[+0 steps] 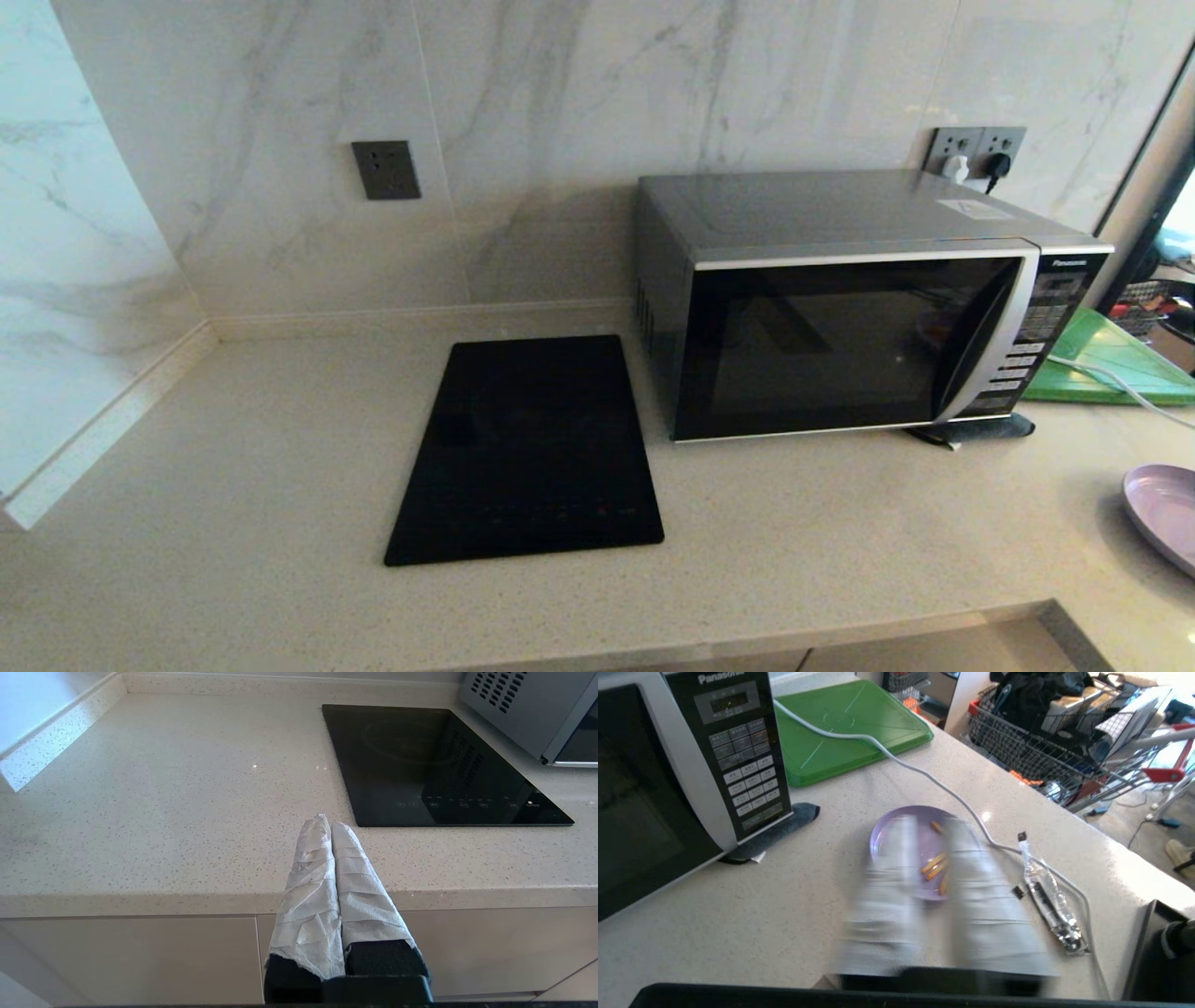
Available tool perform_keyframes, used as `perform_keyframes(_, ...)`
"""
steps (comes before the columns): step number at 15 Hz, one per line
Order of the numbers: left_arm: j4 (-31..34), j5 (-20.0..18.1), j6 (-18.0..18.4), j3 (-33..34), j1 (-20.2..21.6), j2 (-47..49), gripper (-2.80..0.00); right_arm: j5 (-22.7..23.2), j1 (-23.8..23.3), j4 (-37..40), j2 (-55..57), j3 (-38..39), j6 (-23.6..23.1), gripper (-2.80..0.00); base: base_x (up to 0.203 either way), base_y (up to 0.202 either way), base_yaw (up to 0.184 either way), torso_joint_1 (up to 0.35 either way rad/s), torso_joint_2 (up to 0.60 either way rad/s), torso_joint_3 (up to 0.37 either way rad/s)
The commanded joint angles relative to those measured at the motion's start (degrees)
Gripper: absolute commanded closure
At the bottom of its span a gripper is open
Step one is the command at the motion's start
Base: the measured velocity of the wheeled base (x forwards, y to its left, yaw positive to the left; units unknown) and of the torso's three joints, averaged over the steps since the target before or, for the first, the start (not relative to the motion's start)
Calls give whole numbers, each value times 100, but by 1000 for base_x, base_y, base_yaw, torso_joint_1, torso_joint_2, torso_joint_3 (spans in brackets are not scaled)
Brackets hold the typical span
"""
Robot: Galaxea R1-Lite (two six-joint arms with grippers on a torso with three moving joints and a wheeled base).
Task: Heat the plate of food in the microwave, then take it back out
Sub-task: Open the microwave oven
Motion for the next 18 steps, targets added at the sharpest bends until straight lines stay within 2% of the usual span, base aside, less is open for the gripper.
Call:
perform_keyframes(1,-3,5,-6,0,2,2,0,-36,1,1,282,-78,-3,-280,0,0,0,0,0,0)
perform_keyframes(2,-3,5,-6,0,2,9,0,-57,1,-5,380,-54,0,-280,0,0,0,0,0,0)
perform_keyframes(6,-3,5,-6,0,2,9,0,-649,9,-211,922,72,12,-280,0,0,0,0,0,0)
perform_keyframes(9,-3,5,-6,0,2,2,0,-680,45,-878,1562,199,11,-280,0,0,0,0,0,0)
perform_keyframes(12,-3,5,-6,0,2,9,0,-680,123,-2021,2284,402,-115,-280,0,0,0,0,0,0)
perform_keyframes(13,-3,5,-6,0,2,9,0,-667,137,-2098,2383,403,-320,-280,0,0,0,0,0,0)
perform_keyframes(15,-3,5,-6,0,2,9,0,-679,282,-2211,2699,327,-304,-280,0,0,0,0,0,0)
perform_keyframes(18,-3,5,-6,0,2,9,0,-904,586,-3014,3470,214,-241,-280,0,0,0,0,0,0)
